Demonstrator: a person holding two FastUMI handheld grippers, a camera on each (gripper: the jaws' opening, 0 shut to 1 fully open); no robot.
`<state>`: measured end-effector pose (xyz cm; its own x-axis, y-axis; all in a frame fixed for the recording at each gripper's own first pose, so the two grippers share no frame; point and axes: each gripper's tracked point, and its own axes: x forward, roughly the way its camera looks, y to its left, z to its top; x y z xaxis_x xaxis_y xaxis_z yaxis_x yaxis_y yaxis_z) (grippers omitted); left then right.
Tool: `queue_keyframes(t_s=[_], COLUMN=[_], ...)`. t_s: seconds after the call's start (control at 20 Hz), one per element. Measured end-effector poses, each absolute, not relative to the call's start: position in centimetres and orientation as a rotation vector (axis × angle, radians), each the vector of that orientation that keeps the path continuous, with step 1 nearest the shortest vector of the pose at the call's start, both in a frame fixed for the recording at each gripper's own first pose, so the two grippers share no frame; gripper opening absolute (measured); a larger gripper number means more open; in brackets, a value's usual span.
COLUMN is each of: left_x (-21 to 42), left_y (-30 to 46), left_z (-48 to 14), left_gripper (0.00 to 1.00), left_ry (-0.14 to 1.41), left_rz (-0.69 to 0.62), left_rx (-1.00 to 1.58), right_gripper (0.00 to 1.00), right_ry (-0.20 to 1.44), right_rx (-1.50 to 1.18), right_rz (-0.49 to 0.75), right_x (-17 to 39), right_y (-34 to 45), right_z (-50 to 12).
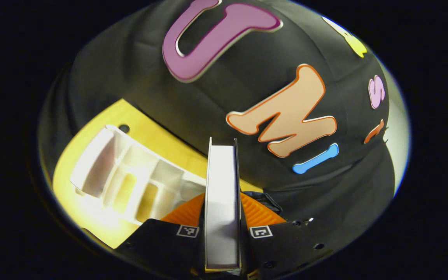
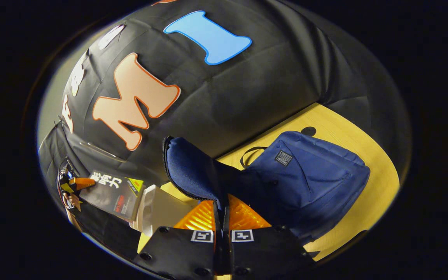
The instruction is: Open the schoolbag, grab two books from the bookshelf and put them into the schoolbag.
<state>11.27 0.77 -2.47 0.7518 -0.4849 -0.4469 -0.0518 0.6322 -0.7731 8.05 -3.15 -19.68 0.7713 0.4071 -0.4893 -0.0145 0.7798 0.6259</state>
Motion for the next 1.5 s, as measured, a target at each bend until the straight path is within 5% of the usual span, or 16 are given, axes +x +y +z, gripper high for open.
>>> queue_keyframes(t_s=[0.8,1.5], left_x=[14.6,16.1], left_y=[-24.7,-33.4], left_z=[-18.2,-22.7], left_gripper=[0.33,0.35], left_ry=[0.937,0.952], left_rz=[-0.190,-0.194], left_rx=[-1.139,-1.276], right_gripper=[0.05,0.03], right_ry=[0.589,0.545], right_rx=[0.701,0.745], right_rz=[0.260,0.257], right_x=[7.6,7.5], right_y=[-4.2,-5.1], right_z=[-17.9,-16.7])
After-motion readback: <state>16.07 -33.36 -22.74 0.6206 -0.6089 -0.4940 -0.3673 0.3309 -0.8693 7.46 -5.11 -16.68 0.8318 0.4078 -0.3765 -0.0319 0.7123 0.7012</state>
